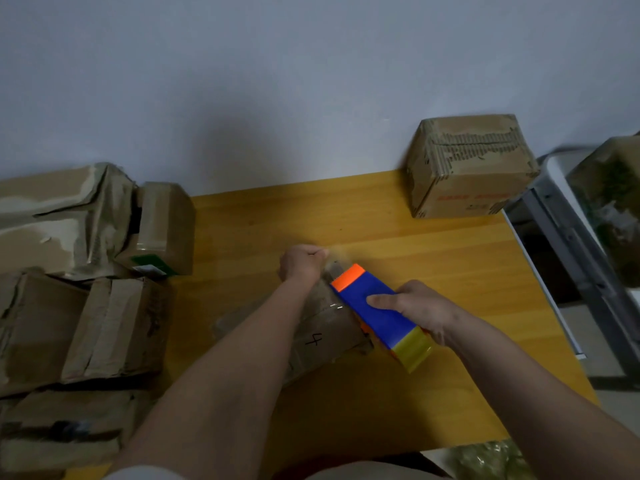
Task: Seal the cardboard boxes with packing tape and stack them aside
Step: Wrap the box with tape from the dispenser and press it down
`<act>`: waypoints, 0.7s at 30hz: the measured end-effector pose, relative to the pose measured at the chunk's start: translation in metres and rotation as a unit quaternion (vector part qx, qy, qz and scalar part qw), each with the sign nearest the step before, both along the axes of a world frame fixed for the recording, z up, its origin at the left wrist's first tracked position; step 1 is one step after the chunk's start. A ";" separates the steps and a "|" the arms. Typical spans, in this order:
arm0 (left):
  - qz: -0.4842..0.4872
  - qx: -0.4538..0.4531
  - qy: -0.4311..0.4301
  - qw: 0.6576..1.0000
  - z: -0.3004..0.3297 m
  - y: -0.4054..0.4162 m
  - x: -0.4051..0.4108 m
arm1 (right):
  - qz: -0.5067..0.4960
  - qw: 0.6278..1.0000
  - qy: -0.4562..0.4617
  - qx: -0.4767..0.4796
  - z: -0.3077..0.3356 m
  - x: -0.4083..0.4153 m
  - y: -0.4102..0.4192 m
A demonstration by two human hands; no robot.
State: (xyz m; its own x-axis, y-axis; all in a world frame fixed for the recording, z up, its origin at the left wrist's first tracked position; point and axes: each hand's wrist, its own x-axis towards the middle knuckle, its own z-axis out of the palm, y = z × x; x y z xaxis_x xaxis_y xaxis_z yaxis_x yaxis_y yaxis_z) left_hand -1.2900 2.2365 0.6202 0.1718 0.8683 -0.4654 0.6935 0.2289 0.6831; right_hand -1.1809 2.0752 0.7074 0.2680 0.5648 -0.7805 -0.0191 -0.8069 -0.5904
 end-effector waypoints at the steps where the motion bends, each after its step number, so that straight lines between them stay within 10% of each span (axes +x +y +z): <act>1: -0.008 -0.003 0.008 1.000 -0.003 0.001 0.001 | 0.000 1.000 -0.007 -0.010 0.000 0.000 0.002; 14: -0.060 -0.054 0.170 0.982 -0.021 0.017 0.007 | -0.011 0.998 -0.010 -0.058 -0.003 0.002 0.016; 18: -0.110 0.154 0.061 0.980 -0.010 0.003 -0.008 | -0.010 0.998 -0.006 -0.058 -0.003 0.002 0.016; 21: -0.199 0.115 0.025 0.973 -0.016 -0.010 -0.015 | -0.011 0.998 -0.008 -0.059 -0.003 0.002 0.016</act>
State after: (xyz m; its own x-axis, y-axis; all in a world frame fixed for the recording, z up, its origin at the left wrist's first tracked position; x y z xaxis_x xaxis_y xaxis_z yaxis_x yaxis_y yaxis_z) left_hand -1.3048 2.2270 0.6045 0.4979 0.8201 -0.2820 0.7291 -0.2198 0.6482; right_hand -1.1791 2.0914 0.7047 0.2912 0.4625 -0.8374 -0.0287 -0.8708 -0.4909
